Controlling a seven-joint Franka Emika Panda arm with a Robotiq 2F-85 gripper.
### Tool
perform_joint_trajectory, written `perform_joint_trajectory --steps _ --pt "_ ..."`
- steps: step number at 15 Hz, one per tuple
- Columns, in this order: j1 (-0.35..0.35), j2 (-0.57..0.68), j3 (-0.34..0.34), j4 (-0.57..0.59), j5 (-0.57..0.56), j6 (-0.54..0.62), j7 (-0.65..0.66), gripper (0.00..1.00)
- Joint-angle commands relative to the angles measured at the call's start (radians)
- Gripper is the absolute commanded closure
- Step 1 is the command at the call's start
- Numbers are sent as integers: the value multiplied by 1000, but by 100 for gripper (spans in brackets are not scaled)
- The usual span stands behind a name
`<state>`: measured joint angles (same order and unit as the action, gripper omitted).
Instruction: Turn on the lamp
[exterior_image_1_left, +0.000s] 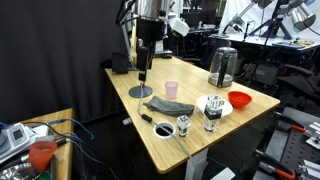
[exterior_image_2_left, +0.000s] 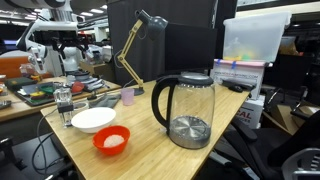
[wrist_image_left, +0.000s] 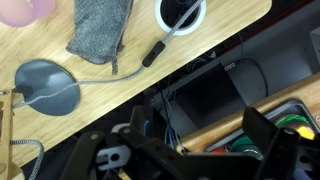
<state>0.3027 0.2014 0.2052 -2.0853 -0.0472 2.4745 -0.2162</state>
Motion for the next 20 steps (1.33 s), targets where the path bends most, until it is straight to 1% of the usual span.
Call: perform_joint_trajectory --steps 1,3,7,8,9,10,11,12,13,14,15,18,19,20 --pt "-28 71 11 56 9 -1 53 0" --pt "-37 124 14 89 24 -17 67 0" --pt "-32 227 7 159 11 -28 111 0" --pt "-33 244 8 167 13 -26 114 7" --pt "-33 260 9 175 16 -28 118 28" --pt "-30 275 10 178 17 -23 129 31" --pt "-29 287 10 183 17 -25 134 32" --pt "-29 300 10 186 21 -27 143 38" --pt "-28 309 9 190 23 -29 151 47" --pt "-29 314 8 190 22 -29 158 52" --pt "-29 319 6 190 21 -28 164 61" --pt "-28 336 0 191 16 -30 180 81" --pt "-27 344 -3 194 13 -29 184 89" --pt "-25 355 -7 200 9 -32 187 95"
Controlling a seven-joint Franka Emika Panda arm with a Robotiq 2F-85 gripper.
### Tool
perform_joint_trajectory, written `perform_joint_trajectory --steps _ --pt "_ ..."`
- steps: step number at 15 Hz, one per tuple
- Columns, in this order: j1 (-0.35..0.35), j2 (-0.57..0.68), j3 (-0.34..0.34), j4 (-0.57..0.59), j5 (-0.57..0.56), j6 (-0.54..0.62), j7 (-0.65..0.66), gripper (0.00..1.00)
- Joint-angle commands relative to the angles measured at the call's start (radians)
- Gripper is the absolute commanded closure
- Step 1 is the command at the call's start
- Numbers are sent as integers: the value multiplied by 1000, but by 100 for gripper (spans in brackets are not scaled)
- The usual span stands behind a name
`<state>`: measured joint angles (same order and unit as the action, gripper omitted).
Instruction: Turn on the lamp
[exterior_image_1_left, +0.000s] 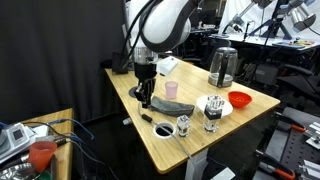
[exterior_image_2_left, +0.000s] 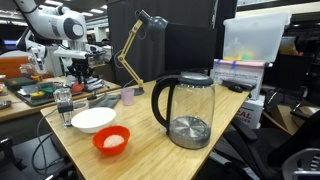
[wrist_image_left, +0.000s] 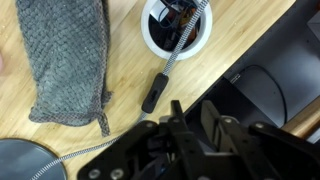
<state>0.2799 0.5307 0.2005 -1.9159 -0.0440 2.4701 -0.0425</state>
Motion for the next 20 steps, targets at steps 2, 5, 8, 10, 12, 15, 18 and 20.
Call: perform_joint_trajectory --steps 2,5,8,10,12,15,18,20 --pt "0 47 -10 44 -1 -32 18 100" --pt "0 78 -20 76 -5 -36 19 100" --pt "-4 109 -26 125 -2 -49 13 100" --pt "-4 96 -26 96 -5 -11 9 100" --pt "-3 103 -26 102 -5 -11 9 99" --pt "-2 104 -25 102 -5 -11 9 99" --pt "-2 104 -25 102 -5 -11 9 99" --pt "-1 118 -29 116 -5 -18 13 100"
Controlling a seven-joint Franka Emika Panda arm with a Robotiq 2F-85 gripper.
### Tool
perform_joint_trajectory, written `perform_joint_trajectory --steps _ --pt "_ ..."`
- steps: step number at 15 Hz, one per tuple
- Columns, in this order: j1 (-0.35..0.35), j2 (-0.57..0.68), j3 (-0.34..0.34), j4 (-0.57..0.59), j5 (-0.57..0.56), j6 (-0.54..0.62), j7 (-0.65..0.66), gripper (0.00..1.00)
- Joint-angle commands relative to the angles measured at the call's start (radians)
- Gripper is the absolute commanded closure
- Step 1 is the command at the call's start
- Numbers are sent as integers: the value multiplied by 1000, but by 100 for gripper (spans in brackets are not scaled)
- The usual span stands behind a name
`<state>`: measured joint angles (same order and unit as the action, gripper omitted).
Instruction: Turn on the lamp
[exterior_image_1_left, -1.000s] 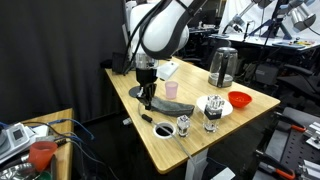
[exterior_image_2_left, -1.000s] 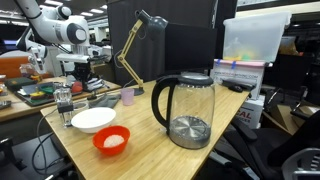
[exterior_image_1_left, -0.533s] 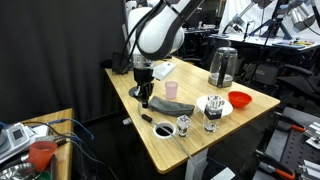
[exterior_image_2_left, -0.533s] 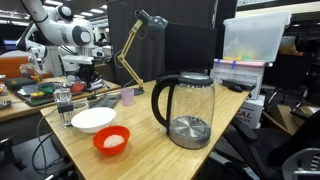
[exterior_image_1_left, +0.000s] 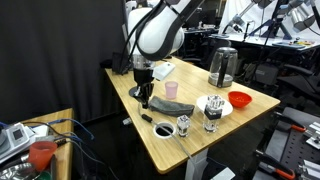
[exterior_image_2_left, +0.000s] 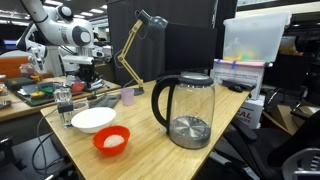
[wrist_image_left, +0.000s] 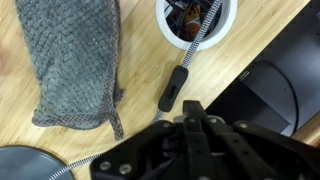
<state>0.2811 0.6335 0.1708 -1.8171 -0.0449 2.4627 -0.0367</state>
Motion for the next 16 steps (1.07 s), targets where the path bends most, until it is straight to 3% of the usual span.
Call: perform_joint_trajectory --steps 1,16 --pt "0 29 -5 29 -7 -13 14 100" --pt "15 160 -12 142 -5 -59 16 100"
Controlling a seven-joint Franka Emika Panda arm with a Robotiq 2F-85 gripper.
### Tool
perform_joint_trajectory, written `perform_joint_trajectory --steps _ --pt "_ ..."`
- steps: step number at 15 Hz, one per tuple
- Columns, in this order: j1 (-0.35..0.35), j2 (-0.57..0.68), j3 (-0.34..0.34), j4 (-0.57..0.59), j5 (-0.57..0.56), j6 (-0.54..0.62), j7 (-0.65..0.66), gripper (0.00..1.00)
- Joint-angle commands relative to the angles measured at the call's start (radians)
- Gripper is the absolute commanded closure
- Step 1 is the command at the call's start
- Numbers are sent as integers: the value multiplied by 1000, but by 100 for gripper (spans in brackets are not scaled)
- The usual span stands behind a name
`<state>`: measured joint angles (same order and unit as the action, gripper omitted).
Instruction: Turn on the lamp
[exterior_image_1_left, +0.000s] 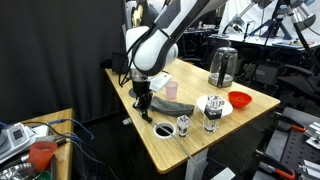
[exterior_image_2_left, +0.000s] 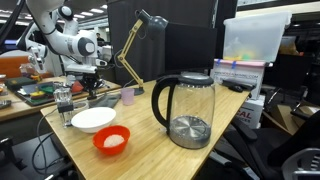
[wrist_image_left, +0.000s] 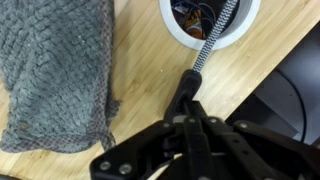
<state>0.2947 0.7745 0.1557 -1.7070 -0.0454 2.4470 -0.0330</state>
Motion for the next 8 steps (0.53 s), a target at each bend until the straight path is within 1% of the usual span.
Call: perform_joint_trajectory --steps 1,8 --pt "2 21 2 33 -6 -49 12 100" --pt "2 20 5 48 -7 -47 7 100"
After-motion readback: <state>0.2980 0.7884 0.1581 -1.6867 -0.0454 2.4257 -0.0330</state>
